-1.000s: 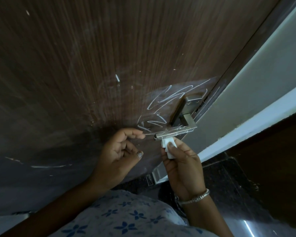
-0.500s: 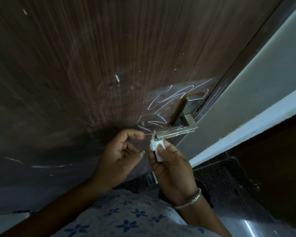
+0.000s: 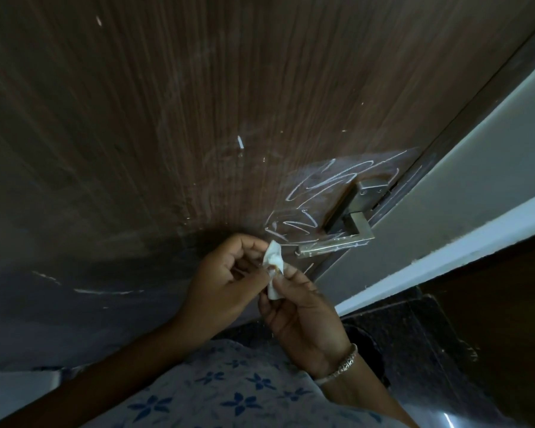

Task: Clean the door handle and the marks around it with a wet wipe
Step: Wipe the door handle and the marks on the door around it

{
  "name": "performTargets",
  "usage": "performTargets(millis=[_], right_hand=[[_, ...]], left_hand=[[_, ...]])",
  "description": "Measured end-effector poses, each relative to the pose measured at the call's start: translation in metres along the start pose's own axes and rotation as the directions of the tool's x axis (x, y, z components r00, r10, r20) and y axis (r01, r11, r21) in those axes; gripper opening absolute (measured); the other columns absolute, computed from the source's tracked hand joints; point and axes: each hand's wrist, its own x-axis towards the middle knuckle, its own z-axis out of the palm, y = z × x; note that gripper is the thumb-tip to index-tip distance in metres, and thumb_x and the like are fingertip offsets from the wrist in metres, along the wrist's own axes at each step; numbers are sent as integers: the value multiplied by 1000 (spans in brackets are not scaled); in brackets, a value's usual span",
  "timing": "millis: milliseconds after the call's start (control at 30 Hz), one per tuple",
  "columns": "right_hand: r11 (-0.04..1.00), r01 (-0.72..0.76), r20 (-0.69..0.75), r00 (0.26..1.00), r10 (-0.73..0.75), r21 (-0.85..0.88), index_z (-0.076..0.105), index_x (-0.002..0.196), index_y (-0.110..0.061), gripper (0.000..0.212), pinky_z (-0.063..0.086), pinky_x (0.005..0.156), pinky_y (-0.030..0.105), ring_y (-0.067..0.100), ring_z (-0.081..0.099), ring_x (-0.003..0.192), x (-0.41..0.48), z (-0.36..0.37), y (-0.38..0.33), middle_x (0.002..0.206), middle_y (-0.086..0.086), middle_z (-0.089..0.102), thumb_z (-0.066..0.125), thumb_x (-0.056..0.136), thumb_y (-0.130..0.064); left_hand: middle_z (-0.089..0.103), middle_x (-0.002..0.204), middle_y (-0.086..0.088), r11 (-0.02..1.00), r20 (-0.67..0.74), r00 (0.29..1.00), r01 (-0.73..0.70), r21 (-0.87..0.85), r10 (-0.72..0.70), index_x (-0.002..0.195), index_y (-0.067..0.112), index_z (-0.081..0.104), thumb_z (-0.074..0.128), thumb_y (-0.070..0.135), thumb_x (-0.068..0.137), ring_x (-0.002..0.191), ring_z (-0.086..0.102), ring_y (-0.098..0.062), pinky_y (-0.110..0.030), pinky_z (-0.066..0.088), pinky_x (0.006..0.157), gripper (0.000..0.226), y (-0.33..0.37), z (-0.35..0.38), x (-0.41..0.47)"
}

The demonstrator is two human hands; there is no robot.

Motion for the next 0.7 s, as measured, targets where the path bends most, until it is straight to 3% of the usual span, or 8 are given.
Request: performTargets(millis=[233, 333, 533, 700], right_hand=[[983, 120, -131, 982, -138, -136, 61, 83, -4, 16, 54, 58, 22, 15, 66, 66, 0, -5, -2, 76, 10, 69, 63, 68, -6], [986, 125, -211, 966, -147, -114, 58, 76, -12, 11, 51, 56, 22, 14, 60, 60, -1, -11, -7, 65, 3, 62, 59, 68, -4], [988, 65, -296, 950, -104, -137, 55, 75, -14, 15, 47, 53, 21, 11, 56, 52, -4, -20, -5, 57, 0, 56, 52, 81, 0], [992, 61, -275, 957, -91, -113, 57, 76, -13, 8, 49, 52, 21, 12, 57, 53, -5, -21, -5, 61, 3, 58, 59, 71, -7]], left_hand=[[70, 78, 12, 986, -72, 991, -104, 131, 114, 83, 19, 71, 74, 0, 74, 72, 66, 1, -13, 51, 65, 22, 9, 7, 4], [70, 80, 12, 964, -139, 967, -187, 191, 215, 86, 13, 74, 76, 1, 72, 75, 67, 3, -9, 50, 67, 18, 13, 10, 11], [71, 82, -1, 883, -102, 914, -345, 319, 394, 91, 6, 74, 74, 7, 75, 76, 67, -5, -17, 54, 65, 16, 9, 17, 13], [72, 86, -4, 850, -75, 905, -363, 381, 419, 95, 4, 72, 73, 4, 76, 81, 65, -3, -11, 50, 70, 19, 0, 20, 10]])
